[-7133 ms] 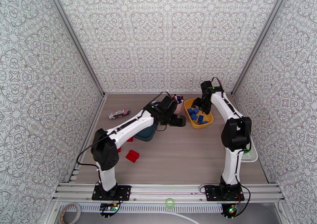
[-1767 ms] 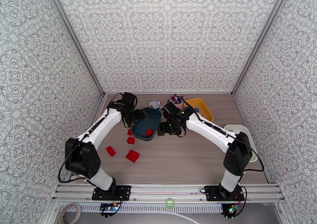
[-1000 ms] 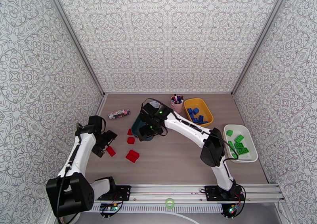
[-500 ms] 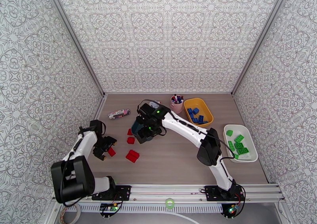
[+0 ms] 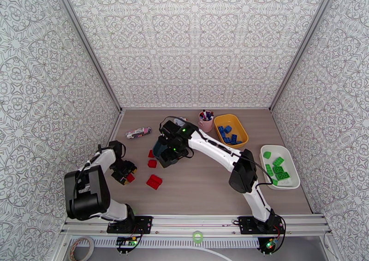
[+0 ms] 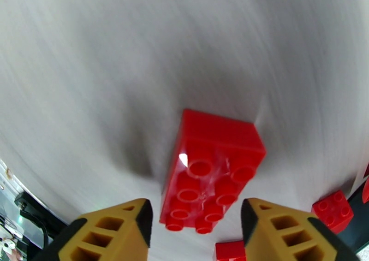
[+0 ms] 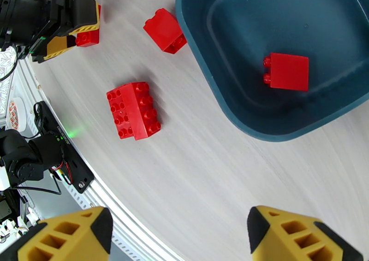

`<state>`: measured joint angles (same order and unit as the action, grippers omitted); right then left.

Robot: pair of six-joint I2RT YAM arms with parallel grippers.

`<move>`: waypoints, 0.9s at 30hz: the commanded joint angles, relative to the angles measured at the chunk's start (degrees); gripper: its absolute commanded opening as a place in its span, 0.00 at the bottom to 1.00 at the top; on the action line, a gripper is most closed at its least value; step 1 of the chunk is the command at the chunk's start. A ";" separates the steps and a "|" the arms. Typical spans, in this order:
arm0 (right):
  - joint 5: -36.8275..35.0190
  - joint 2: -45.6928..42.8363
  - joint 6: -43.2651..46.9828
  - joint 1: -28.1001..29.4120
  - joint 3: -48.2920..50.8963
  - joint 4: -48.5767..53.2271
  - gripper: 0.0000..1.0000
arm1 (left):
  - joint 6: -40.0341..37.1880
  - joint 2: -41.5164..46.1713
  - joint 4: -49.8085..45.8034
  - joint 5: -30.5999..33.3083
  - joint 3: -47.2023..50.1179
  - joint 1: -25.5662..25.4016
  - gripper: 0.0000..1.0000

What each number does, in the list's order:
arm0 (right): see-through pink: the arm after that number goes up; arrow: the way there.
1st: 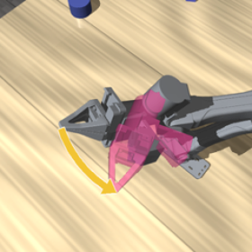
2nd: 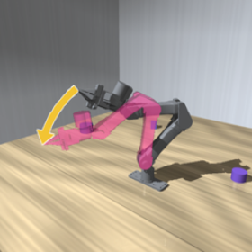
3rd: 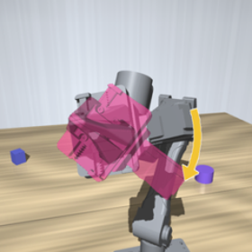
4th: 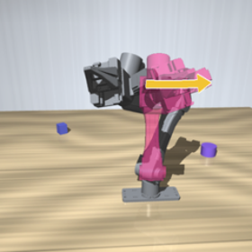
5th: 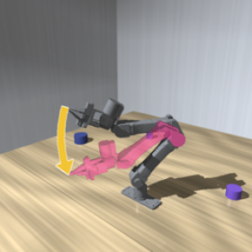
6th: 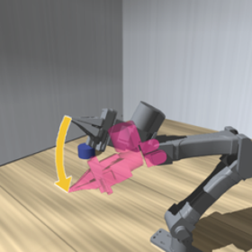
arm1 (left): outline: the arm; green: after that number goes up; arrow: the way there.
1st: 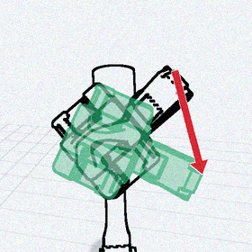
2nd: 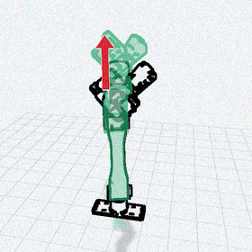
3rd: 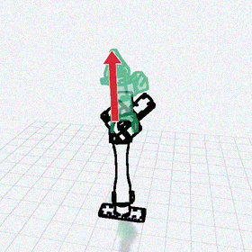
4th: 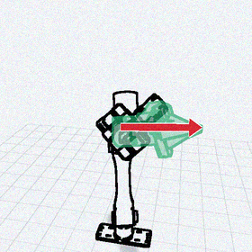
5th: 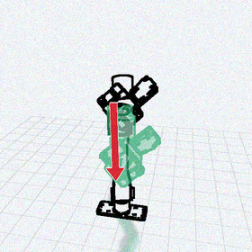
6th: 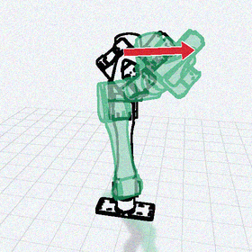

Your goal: Sort the legos into containers by color

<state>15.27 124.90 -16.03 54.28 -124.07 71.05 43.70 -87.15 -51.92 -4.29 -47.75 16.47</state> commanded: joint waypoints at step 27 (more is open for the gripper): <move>-0.33 -2.43 -11.57 -10.25 2.62 -2.71 0.82 | -7.34 3.10 -8.19 -6.67 -19.97 -12.59 0.32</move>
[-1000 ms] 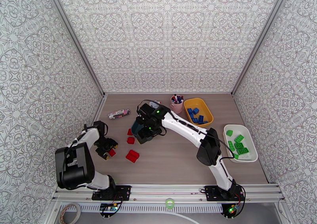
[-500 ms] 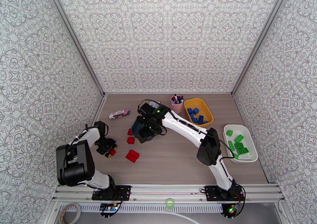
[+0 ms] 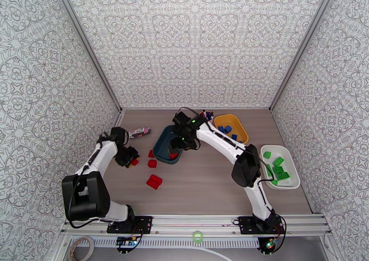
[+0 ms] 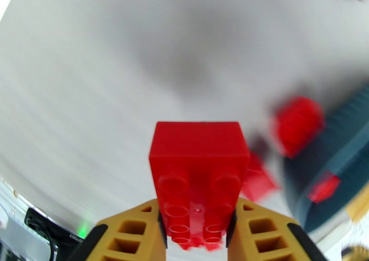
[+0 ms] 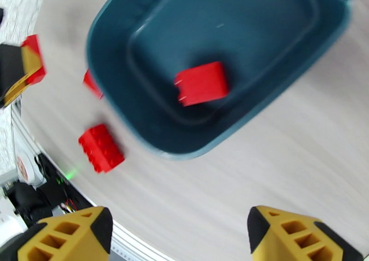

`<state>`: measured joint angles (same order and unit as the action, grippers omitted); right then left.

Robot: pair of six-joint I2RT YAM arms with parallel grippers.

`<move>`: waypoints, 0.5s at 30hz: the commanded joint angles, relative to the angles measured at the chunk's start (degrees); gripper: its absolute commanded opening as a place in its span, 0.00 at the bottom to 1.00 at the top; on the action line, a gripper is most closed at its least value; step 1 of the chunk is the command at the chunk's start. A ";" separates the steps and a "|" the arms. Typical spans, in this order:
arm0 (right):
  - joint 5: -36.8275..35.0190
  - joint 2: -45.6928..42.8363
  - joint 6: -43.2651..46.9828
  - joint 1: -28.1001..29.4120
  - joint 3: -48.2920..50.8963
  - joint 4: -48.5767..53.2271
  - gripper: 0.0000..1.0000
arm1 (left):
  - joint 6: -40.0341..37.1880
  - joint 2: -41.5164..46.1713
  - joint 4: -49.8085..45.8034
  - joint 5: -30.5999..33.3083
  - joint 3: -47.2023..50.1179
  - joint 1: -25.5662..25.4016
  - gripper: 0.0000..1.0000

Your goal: Sort the legos into containers by color

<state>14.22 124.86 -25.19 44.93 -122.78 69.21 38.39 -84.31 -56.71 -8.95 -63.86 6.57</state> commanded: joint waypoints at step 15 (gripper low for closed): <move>0.46 -13.97 -8.60 -2.52 19.60 -7.56 0.81 | -5.30 -16.93 -5.08 -1.70 -24.87 -22.78 0.39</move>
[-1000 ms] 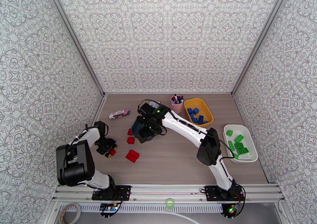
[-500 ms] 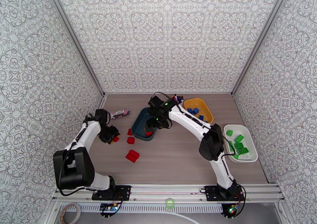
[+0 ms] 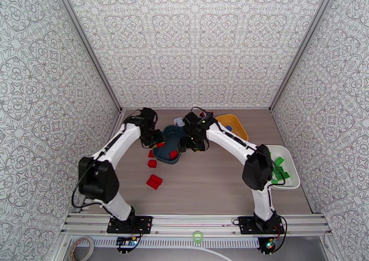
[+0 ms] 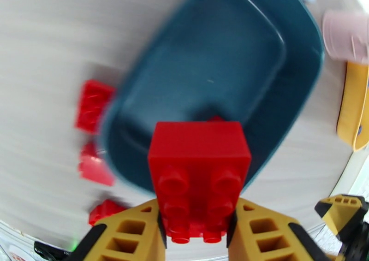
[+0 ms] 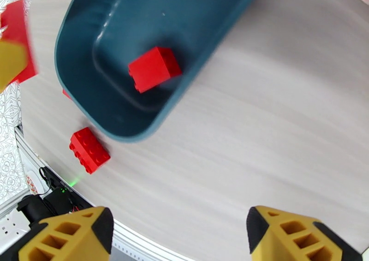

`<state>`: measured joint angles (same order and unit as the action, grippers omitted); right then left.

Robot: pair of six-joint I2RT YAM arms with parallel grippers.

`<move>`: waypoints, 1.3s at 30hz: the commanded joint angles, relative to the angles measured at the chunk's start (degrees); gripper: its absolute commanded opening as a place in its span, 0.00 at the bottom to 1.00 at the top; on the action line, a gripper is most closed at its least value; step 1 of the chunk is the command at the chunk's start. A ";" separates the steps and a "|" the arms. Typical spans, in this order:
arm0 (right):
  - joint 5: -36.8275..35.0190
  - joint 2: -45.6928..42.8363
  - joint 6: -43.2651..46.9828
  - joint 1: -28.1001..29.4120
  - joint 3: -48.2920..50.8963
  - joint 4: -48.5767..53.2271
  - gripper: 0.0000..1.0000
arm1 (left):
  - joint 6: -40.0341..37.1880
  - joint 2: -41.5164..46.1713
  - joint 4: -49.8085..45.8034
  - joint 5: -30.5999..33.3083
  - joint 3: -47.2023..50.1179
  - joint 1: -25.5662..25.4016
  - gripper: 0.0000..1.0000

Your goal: Sort the legos into containers by color

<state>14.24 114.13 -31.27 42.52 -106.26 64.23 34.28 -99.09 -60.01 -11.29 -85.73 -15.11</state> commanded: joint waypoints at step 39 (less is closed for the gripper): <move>-0.35 -2.91 -8.60 7.34 2.17 -3.90 0.79 | -2.42 7.83 5.67 1.45 25.05 17.01 0.82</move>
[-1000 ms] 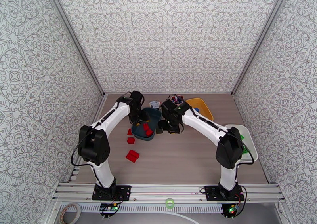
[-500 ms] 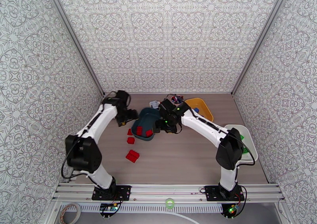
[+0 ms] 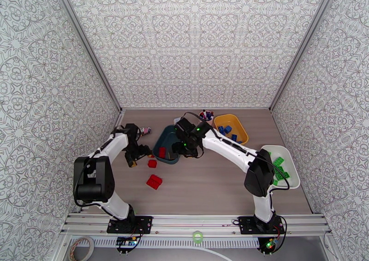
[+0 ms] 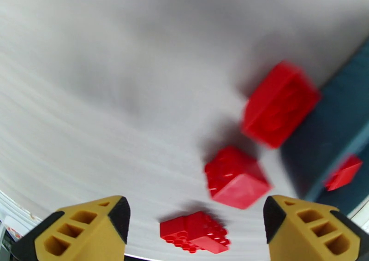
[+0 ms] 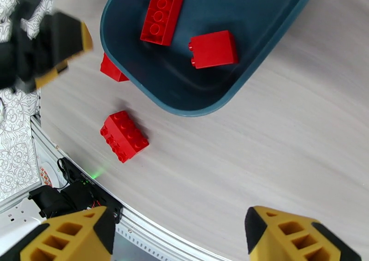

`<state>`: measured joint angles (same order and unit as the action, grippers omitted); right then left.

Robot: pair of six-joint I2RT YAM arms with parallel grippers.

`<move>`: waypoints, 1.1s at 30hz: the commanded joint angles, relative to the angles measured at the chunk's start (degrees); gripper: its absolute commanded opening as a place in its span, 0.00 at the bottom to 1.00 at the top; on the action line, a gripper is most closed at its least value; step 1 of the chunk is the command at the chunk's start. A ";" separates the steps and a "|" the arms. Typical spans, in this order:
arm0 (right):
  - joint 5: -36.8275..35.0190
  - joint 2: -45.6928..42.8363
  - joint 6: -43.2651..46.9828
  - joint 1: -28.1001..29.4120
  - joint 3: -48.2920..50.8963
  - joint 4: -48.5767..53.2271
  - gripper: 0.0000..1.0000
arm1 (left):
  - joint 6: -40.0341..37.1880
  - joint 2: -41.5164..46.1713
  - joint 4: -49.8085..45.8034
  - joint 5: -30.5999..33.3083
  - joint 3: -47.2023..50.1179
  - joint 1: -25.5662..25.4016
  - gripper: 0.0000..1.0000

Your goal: Sort the legos into containers by color

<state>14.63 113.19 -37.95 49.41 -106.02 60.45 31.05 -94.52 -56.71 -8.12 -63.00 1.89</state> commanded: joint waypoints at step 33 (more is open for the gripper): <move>-2.29 -10.42 -9.79 5.35 17.91 -6.52 0.79 | 11.43 21.21 0.51 2.15 17.87 -22.74 0.83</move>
<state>13.85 105.89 -45.78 54.15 -90.06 55.37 40.38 -73.93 -52.90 -7.31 -44.23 -19.64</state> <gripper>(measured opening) 0.787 0.827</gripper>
